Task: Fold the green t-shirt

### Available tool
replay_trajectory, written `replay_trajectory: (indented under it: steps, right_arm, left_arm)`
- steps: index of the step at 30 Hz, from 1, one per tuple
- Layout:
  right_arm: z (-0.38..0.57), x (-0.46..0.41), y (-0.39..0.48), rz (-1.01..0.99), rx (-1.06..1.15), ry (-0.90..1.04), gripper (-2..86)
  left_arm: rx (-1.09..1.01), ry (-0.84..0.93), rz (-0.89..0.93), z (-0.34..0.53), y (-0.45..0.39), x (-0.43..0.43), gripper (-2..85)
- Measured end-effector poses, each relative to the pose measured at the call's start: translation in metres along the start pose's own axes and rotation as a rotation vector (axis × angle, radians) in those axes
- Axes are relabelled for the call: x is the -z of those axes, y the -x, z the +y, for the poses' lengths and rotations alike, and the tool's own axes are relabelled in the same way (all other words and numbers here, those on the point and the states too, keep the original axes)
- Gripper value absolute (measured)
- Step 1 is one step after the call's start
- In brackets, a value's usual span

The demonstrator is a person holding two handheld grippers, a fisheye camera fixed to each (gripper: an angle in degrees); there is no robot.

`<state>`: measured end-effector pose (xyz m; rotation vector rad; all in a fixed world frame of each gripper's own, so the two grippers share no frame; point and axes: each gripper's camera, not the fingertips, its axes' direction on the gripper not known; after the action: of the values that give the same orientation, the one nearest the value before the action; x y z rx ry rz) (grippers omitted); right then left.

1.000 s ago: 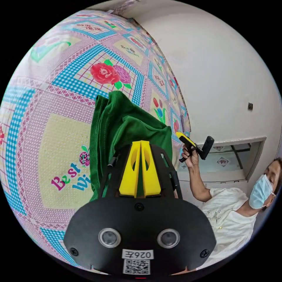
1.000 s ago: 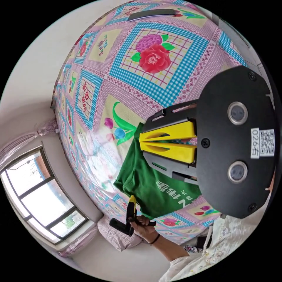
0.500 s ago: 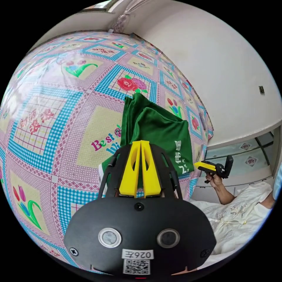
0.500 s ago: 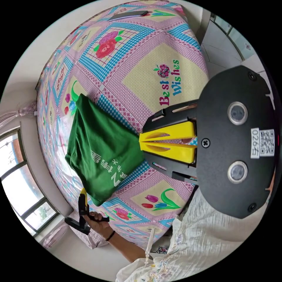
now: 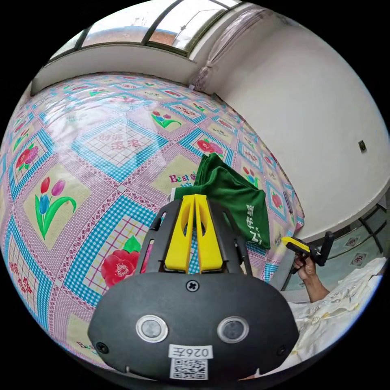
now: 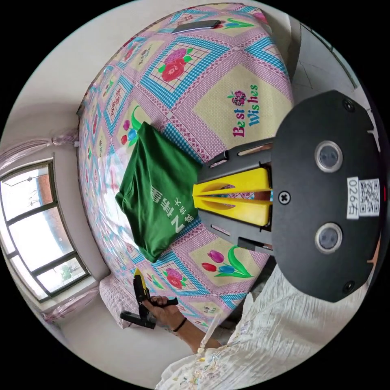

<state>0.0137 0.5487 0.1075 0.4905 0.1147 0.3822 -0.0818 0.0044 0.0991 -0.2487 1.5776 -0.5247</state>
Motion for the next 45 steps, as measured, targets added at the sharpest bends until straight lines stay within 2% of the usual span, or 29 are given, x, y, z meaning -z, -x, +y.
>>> replay_trajectory:
  steps: [4, 5, 8, 10, 13, 15, 17, 19, 21, 23, 24, 25, 26, 27, 28, 30, 31, 33, 36, 41, 45]
  right_arm:
    - [0.008, 0.073, 0.021, 0.106, 0.046, -0.267, -0.9]
    - [0.011, 0.104, 0.031, 0.136, 0.070, -0.398, -0.9]
    - [0.014, 0.162, 0.046, 0.184, 0.122, -0.634, -1.0]
    - [0.015, 0.186, 0.047, 0.170, 0.156, -0.737, -1.1]
    - [0.016, 0.211, 0.033, 0.034, 0.171, -0.864, -1.0]
    - [0.012, 0.229, 0.010, -0.179, 0.182, -0.925, -1.0]
    - [0.002, 0.247, 0.001, -0.323, 0.275, -0.865, -0.9]
    - [-0.001, 0.266, 0.005, -0.240, 0.339, -0.889, -0.9]
    - [0.005, 0.286, 0.016, -0.019, 0.380, -0.995, -0.8]
    - [0.005, 0.291, 0.016, 0.060, 0.383, -1.078, -0.7]
    - [-0.001, 0.288, 0.009, 0.035, 0.397, -1.092, -0.6]
    - [-0.008, 0.284, 0.004, 0.006, 0.409, -1.067, -0.5]
    - [-0.028, 0.270, -0.008, -0.071, 0.415, -0.961, -0.2]
    - [-0.051, 0.249, -0.021, -0.153, 0.424, -0.836, 0.7]
    - [-0.061, 0.236, -0.028, -0.185, 0.417, -0.782, 1.2]
    - [-0.097, 0.175, -0.055, -0.240, 0.394, -0.556, 4.1]
    - [-0.105, 0.157, -0.060, -0.235, 0.401, -0.487, 4.3]
    - [-0.131, 0.087, -0.077, -0.219, 0.444, -0.224, 3.9]
    - [-0.152, 0.011, -0.097, -0.231, 0.465, 0.005, 3.1]
    - [-0.182, -0.073, -0.118, -0.220, 0.502, 0.216, 6.3]
    - [-0.211, -0.114, -0.129, -0.252, 0.515, 0.289, 8.3]
  left_arm:
    - [0.022, -0.201, 0.271, 0.046, -0.014, 0.058, -0.9]
    - [-0.023, -0.333, 0.329, 0.060, -0.030, 0.091, -0.9]
    - [-0.287, -0.625, 0.263, 0.088, -0.097, 0.179, -0.5]
    - [-0.457, -0.727, 0.197, 0.104, -0.138, 0.217, 0.2]
    - [-0.560, -0.930, 0.368, 0.132, -0.163, 0.254, 3.6]
    - [-0.589, -0.995, 0.640, 0.143, -0.162, 0.267, 0.4]
    - [-0.627, -1.028, 0.754, 0.151, -0.166, 0.278, -0.4]
    - [-0.720, -1.086, 0.717, 0.166, -0.181, 0.294, -0.6]
    - [-0.788, -1.175, 0.460, 0.190, -0.210, 0.309, -0.1]
    - [-0.705, -1.205, 0.318, 0.196, -0.217, 0.305, 2.3]
    - [-0.652, -1.223, 0.347, 0.194, -0.207, 0.295, 6.1]
    - [-0.634, -1.199, 0.406, 0.188, -0.198, 0.288, 8.2]
    - [-0.573, -1.099, 0.557, 0.171, -0.176, 0.271, 12.2]
    - [-0.486, -1.009, 0.645, 0.157, -0.153, 0.247, 12.1]
    - [-0.437, -0.985, 0.645, 0.154, -0.143, 0.234, 12.0]
    - [-0.195, -0.873, 0.488, 0.153, -0.112, 0.174, 10.7]
    - [-0.148, -0.826, 0.441, 0.153, -0.107, 0.158, 10.3]
    - [0.010, -0.592, 0.296, 0.155, -0.088, 0.090, 9.2]
    - [0.201, -0.364, 0.206, 0.168, -0.066, 0.008, 8.4]
    - [0.435, -0.222, 0.098, 0.191, -0.045, -0.081, 10.2]
    - [0.435, -0.093, 0.043, 0.174, -0.040, -0.133, 12.7]
